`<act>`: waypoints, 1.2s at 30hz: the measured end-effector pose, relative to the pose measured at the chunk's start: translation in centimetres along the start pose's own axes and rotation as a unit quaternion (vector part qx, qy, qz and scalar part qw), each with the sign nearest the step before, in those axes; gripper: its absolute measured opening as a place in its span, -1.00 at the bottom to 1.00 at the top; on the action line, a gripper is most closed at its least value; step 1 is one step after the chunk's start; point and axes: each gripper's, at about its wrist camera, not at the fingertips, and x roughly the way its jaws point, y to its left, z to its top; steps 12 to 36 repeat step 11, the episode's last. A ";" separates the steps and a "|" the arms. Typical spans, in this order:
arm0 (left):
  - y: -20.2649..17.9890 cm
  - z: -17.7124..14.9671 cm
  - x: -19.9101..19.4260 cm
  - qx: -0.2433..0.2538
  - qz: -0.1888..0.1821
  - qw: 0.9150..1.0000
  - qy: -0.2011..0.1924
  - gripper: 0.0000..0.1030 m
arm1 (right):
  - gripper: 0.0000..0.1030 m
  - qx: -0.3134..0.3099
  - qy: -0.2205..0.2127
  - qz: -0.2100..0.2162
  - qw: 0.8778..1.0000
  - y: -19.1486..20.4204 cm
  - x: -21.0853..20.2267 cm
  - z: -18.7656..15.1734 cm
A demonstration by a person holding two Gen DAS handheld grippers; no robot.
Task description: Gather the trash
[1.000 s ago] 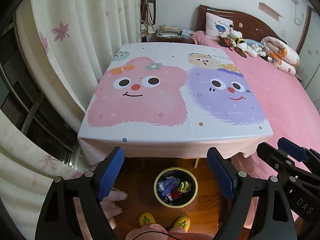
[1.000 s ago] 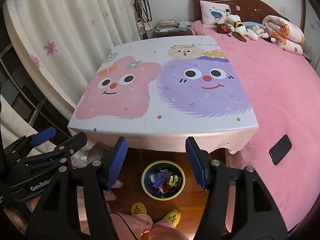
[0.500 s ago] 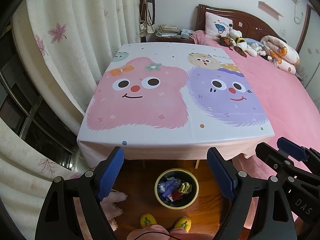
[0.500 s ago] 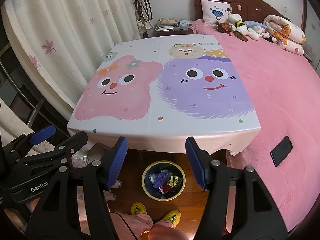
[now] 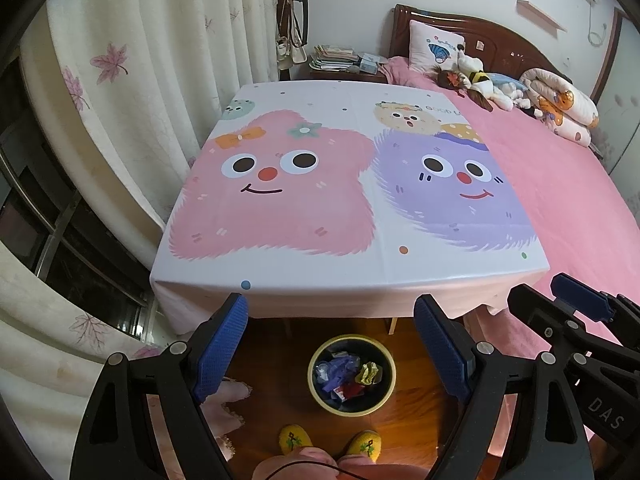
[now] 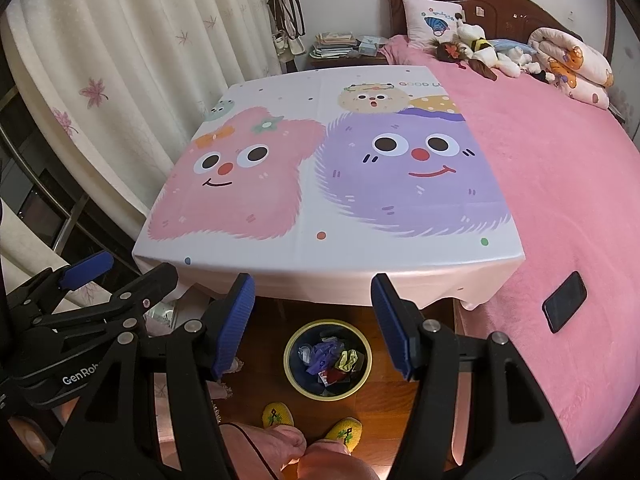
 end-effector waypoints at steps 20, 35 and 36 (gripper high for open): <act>0.0 0.0 1.0 0.002 0.001 1.000 0.006 0.68 | 0.12 0.001 0.004 0.001 1.000 -0.2 0.5 -0.1; 0.0 0.0 1.0 0.002 0.001 1.000 0.006 0.68 | 0.12 0.001 0.004 0.001 1.000 -0.2 0.5 -0.1; 0.0 0.0 1.0 0.002 0.001 1.000 0.006 0.68 | 0.12 0.001 0.004 0.001 1.000 -0.2 0.5 -0.1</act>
